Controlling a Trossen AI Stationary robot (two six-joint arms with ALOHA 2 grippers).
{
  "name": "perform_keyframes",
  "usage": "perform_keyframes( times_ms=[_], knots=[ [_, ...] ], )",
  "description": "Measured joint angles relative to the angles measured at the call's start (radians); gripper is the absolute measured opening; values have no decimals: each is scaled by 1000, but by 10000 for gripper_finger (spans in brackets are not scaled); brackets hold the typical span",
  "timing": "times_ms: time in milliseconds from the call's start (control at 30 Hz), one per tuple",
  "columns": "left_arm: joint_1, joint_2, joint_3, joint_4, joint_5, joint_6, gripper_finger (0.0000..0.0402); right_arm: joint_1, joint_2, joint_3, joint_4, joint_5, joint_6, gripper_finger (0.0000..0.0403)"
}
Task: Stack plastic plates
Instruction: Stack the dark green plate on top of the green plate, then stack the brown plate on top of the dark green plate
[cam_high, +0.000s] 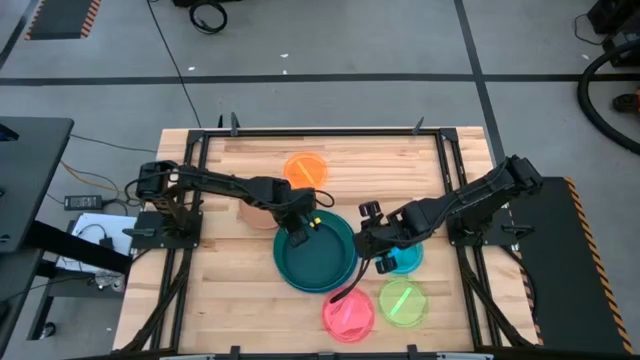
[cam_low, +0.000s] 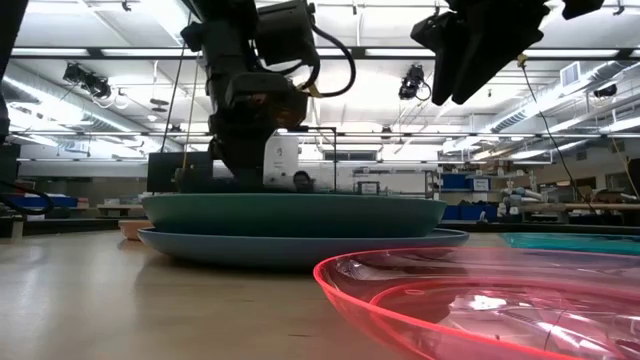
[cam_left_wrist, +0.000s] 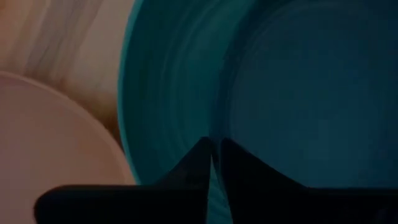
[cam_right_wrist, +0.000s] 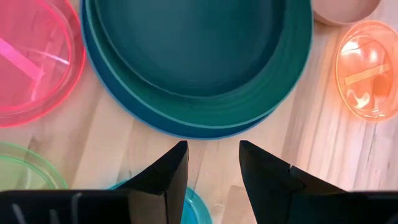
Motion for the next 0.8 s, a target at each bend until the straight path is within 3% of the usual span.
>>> perform_keyframes(
  times_ms=[167, 333, 667, 800],
  knots=[
    [-3, -14, 1, -14, -12, 30, 91, 0, 0, 0, 3, 0, 1, 153],
    [-28, -66, 1, -97, -114, 101, 120, 4, 0, 0, 2, 0, 15, 153],
    [-124, -144, 0, -320, -298, 241, 123, 36, 1, 0, 11, 12, 26, 153],
    [-163, -144, -66, -301, -325, 287, 123, 49, 1, 0, 19, 12, 26, 153]
  ],
)
